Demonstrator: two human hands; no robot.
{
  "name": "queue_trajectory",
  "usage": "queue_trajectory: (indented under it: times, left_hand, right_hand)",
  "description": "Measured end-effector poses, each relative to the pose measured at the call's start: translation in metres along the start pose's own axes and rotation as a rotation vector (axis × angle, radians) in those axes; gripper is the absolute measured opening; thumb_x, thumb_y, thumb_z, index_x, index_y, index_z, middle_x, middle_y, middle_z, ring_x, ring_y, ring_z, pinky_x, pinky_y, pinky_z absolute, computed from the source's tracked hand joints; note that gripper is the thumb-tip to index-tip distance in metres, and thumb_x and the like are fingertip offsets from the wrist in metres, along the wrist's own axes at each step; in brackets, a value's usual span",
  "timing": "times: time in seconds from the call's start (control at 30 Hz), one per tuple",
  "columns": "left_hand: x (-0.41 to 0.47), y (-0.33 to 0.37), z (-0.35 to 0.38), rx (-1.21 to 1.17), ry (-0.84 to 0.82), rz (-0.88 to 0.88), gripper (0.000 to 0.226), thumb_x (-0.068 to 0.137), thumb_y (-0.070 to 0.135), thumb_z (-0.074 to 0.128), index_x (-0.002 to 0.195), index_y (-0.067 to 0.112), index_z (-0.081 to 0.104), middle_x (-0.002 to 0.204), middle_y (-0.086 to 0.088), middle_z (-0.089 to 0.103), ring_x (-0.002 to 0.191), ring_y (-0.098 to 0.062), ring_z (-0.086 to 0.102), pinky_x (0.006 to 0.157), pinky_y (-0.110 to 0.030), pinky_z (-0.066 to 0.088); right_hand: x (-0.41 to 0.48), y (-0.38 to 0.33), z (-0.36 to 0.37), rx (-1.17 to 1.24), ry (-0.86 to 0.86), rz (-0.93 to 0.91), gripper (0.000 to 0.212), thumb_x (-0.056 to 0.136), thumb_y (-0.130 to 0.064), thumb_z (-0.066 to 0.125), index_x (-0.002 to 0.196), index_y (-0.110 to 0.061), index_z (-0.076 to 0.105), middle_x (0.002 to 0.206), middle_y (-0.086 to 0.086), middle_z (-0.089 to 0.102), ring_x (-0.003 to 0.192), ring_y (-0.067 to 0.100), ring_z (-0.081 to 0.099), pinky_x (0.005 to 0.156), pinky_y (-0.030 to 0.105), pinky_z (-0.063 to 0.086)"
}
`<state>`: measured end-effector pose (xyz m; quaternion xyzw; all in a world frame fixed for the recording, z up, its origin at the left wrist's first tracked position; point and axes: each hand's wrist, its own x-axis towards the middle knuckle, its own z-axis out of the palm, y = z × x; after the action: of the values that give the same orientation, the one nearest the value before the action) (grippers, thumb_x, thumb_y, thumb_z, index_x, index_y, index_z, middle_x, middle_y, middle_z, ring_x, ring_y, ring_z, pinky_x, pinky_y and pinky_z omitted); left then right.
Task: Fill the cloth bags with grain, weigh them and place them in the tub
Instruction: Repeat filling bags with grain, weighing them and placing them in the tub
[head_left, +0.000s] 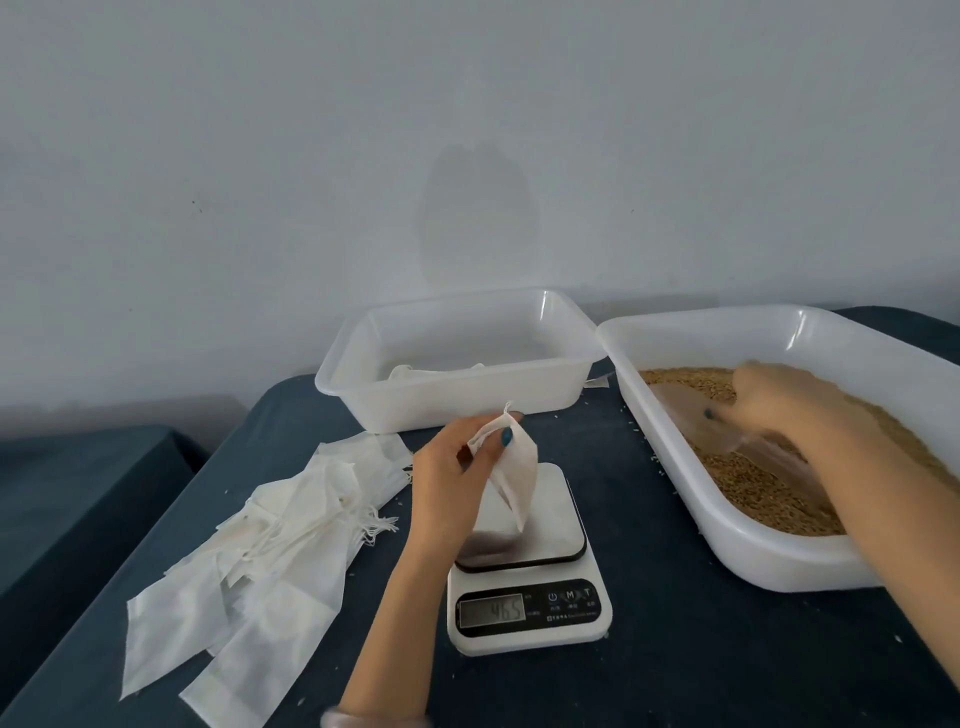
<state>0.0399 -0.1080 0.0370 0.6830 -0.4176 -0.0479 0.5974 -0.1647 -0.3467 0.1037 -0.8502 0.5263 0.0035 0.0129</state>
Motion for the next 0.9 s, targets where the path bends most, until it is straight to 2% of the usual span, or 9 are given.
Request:
queue_trajectory:
  times: [0.07, 0.17, 0.23, 0.33, 0.43, 0.57, 0.67, 0.77, 0.9]
  left_hand:
    - [-0.001, -0.002, 0.0, -0.031, -0.02, -0.032, 0.027, 0.095, 0.016, 0.065, 0.108, 0.038, 0.07, 0.094, 0.014, 0.073, 0.085, -0.015, 0.065, 0.078, -0.028, 0.053]
    - [-0.002, -0.008, -0.005, 0.106, -0.08, -0.036, 0.037, 0.097, 0.016, 0.059, 0.104, 0.053, 0.06, 0.097, 0.028, 0.067, 0.089, 0.0, 0.062, 0.076, -0.014, 0.049]
    - [-0.002, -0.013, -0.006, 0.138, -0.08, -0.053, 0.028, 0.1, 0.022, 0.056, 0.11, 0.047, 0.06, 0.1, 0.028, 0.066, 0.092, 0.003, 0.061, 0.077, -0.014, 0.049]
    - [-0.001, -0.016, -0.005, 0.114, 0.016, -0.084, 0.015, 0.101, 0.028, 0.053, 0.111, 0.033, 0.062, 0.094, 0.017, 0.067, 0.084, 0.0, 0.061, 0.062, -0.009, 0.046]
    - [0.003, -0.021, -0.008, 0.154, 0.109, -0.16, 0.019, 0.103, 0.033, 0.043, 0.101, 0.026, 0.061, 0.09, 0.012, 0.068, 0.075, -0.001, 0.06, 0.059, -0.011, 0.043]
    - [0.005, -0.028, -0.011, 0.108, 0.229, -0.273, 0.029, 0.106, 0.033, 0.033, 0.101, 0.027, 0.061, 0.097, 0.018, 0.067, 0.093, -0.004, 0.062, 0.079, -0.027, 0.045]
    - [0.007, -0.031, -0.014, 0.122, 0.323, -0.347, 0.028, 0.106, 0.029, 0.033, 0.097, 0.026, 0.06, 0.094, 0.018, 0.065, 0.093, -0.01, 0.06, 0.079, -0.029, 0.037]
    - [0.007, -0.037, -0.015, 0.109, 0.328, -0.411, 0.028, 0.106, 0.026, 0.033, 0.098, 0.023, 0.06, 0.094, 0.012, 0.065, 0.092, -0.014, 0.059, 0.08, -0.029, 0.036]
    - [0.006, -0.036, -0.013, 0.136, 0.316, -0.416, 0.028, 0.106, 0.025, 0.034, 0.095, 0.025, 0.059, 0.087, 0.018, 0.061, 0.093, -0.014, 0.059, 0.082, -0.029, 0.035]
  right_hand:
    - [-0.01, -0.017, -0.008, 0.063, 0.197, -0.059, 0.042, 0.095, -0.044, 0.055, 0.118, -0.009, 0.052, 0.11, 0.009, 0.06, 0.101, 0.029, 0.057, 0.081, 0.039, 0.05]
    - [-0.034, -0.051, -0.017, 0.376, 0.373, -0.345, 0.037, 0.096, -0.027, 0.055, 0.131, -0.017, 0.05, 0.124, 0.002, 0.06, 0.115, 0.024, 0.054, 0.093, 0.04, 0.048]
    - [-0.055, -0.077, -0.015, 0.573, 0.384, -0.533, 0.027, 0.096, -0.021, 0.053, 0.123, -0.02, 0.056, 0.111, -0.005, 0.065, 0.104, 0.014, 0.059, 0.087, 0.032, 0.048]
    - [-0.076, -0.115, 0.009, 0.748, 0.33, -0.654, 0.011, 0.099, -0.022, 0.05, 0.105, -0.027, 0.057, 0.091, -0.017, 0.065, 0.077, -0.006, 0.058, 0.063, 0.013, 0.039]
    - [-0.072, -0.135, 0.047, 0.804, 0.318, -0.601, 0.005, 0.1, -0.03, 0.049, 0.097, -0.027, 0.052, 0.075, -0.014, 0.061, 0.059, -0.003, 0.054, 0.051, 0.015, 0.031]
    - [-0.048, -0.115, 0.094, 0.987, 0.286, -0.37, 0.024, 0.1, -0.037, 0.049, 0.08, -0.022, 0.051, 0.062, -0.007, 0.05, 0.052, 0.004, 0.046, 0.054, 0.022, 0.033]
    - [-0.033, -0.098, 0.111, 1.093, 0.198, -0.256, 0.034, 0.099, -0.035, 0.052, 0.071, -0.016, 0.05, 0.06, -0.001, 0.046, 0.054, 0.011, 0.044, 0.058, 0.029, 0.033]
    - [-0.029, -0.097, 0.114, 1.113, 0.189, -0.239, 0.042, 0.098, -0.036, 0.052, 0.063, -0.018, 0.041, 0.055, -0.004, 0.038, 0.051, 0.01, 0.038, 0.055, 0.029, 0.031]
    - [-0.031, -0.1, 0.117, 1.044, 0.174, -0.3, 0.045, 0.099, -0.036, 0.052, 0.062, -0.014, 0.04, 0.054, -0.003, 0.037, 0.05, 0.01, 0.037, 0.053, 0.029, 0.029]
